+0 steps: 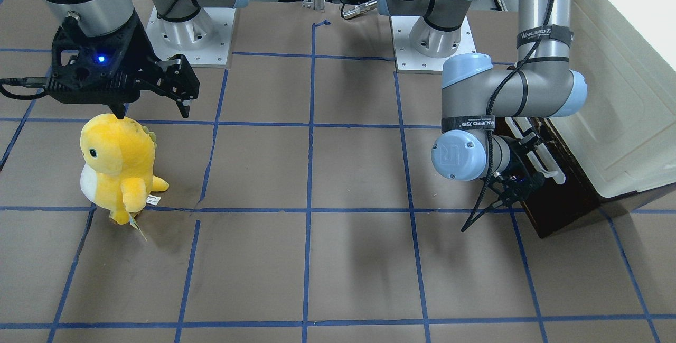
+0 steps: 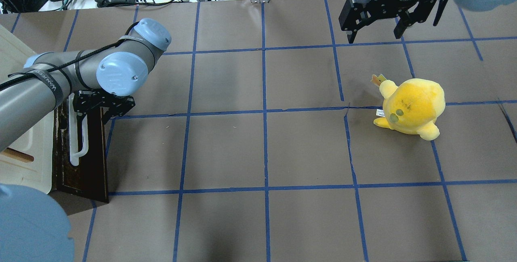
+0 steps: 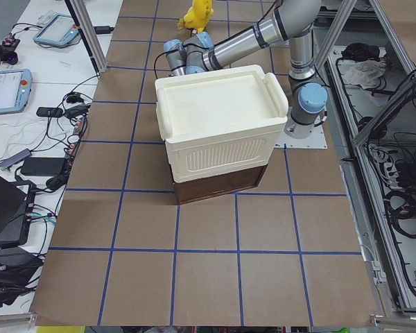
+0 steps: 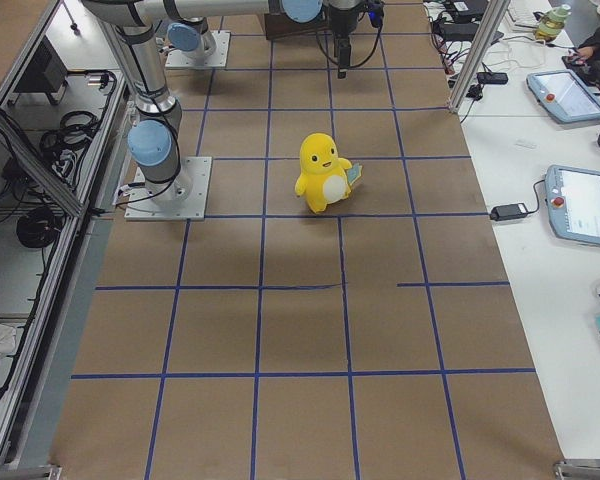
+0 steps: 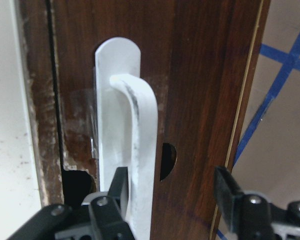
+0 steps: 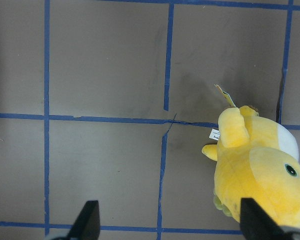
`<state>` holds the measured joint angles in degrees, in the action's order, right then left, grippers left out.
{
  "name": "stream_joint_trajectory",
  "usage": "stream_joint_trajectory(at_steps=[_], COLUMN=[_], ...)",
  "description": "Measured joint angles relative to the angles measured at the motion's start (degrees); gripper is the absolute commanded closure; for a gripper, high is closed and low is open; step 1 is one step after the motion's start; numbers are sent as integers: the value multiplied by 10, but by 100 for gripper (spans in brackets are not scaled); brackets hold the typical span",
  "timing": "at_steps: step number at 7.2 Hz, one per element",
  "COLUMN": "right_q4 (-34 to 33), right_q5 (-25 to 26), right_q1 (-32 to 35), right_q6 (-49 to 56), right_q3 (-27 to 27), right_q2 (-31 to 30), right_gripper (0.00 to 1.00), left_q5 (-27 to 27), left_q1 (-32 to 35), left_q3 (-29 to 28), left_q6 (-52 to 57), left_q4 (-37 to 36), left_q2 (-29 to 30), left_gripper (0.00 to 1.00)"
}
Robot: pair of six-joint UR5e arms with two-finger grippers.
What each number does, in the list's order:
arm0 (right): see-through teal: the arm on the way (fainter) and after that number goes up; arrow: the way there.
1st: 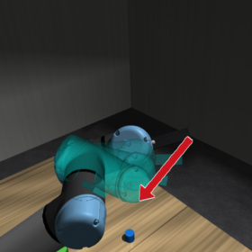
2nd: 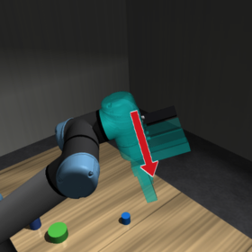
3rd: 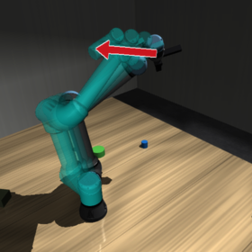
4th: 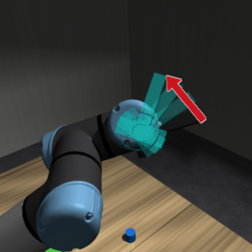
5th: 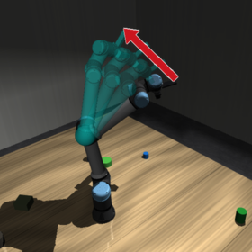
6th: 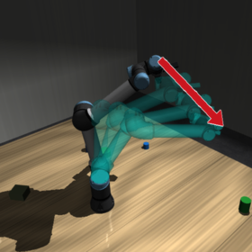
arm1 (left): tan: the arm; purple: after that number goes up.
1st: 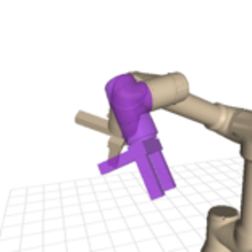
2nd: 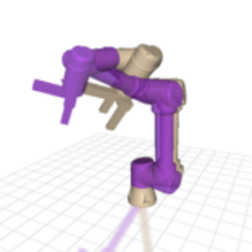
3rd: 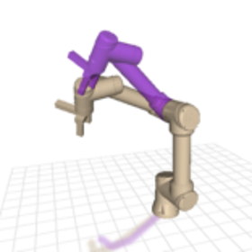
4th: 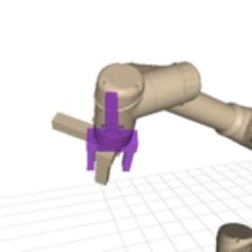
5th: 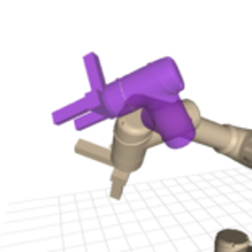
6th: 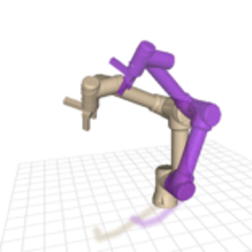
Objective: Pull drawer sideways
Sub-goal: 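Close the left gripper around the white drawer handle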
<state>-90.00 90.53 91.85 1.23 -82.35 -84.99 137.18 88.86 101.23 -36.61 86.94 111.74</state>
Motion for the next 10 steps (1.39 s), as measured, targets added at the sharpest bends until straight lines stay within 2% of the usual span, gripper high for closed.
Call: stream_joint_trajectory(at_steps=[3, 7, 10], right_q4=[0, 0, 0], right_q5=[0, 1, 0], right_q1=[0, 0, 0], right_q6=[0, 0, 0], right_q3=[0, 0, 0], right_q2=[0, 0, 0], right_gripper=[0, 0, 0], left_q5=[0, 2, 3], left_q1=[-1, -2, -16], left_q3=[0, -1, -1], left_q6=[-10, -16, -15], left_q4=[17, 26, 27], left_q2=[-2, -4, -5], left_gripper=[43, 47, 46])
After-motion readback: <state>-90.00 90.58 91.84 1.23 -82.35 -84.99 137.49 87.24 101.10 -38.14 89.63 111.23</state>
